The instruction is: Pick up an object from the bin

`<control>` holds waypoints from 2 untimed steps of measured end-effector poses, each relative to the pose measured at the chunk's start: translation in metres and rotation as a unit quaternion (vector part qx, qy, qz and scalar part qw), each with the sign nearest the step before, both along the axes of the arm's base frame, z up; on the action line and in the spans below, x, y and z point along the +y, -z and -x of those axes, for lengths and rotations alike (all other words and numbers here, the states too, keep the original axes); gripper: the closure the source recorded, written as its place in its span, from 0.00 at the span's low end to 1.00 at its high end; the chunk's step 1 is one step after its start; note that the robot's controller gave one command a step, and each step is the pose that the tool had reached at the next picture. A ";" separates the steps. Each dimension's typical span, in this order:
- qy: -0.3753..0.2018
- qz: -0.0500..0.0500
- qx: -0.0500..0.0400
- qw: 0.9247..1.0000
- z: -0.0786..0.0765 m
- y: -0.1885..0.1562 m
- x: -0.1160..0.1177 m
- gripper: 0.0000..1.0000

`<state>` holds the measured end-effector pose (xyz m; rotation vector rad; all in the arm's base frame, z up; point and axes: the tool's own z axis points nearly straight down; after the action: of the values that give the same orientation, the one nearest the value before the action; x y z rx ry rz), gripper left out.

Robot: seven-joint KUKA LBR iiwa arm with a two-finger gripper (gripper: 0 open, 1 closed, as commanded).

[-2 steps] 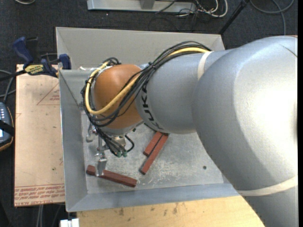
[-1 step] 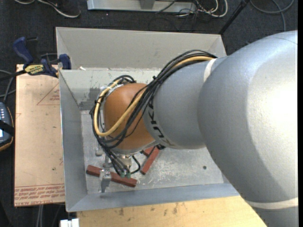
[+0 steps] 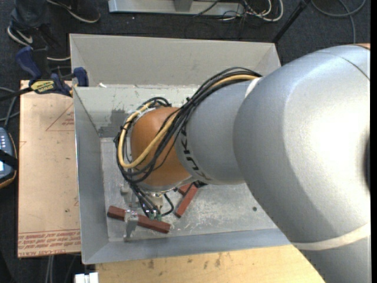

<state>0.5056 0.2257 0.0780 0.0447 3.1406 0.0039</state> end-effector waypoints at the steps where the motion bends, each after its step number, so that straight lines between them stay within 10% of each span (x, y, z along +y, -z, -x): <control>1: 0.133 -0.003 -0.010 0.991 0.012 0.001 0.017 1.00; 2: 0.133 -0.003 -0.010 0.991 0.011 0.001 0.017 1.00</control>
Offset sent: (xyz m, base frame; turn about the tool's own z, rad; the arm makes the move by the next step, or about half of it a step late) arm 0.0000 0.0000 0.0000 0.0000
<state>0.4942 0.2422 0.0767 0.4599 3.0869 0.0142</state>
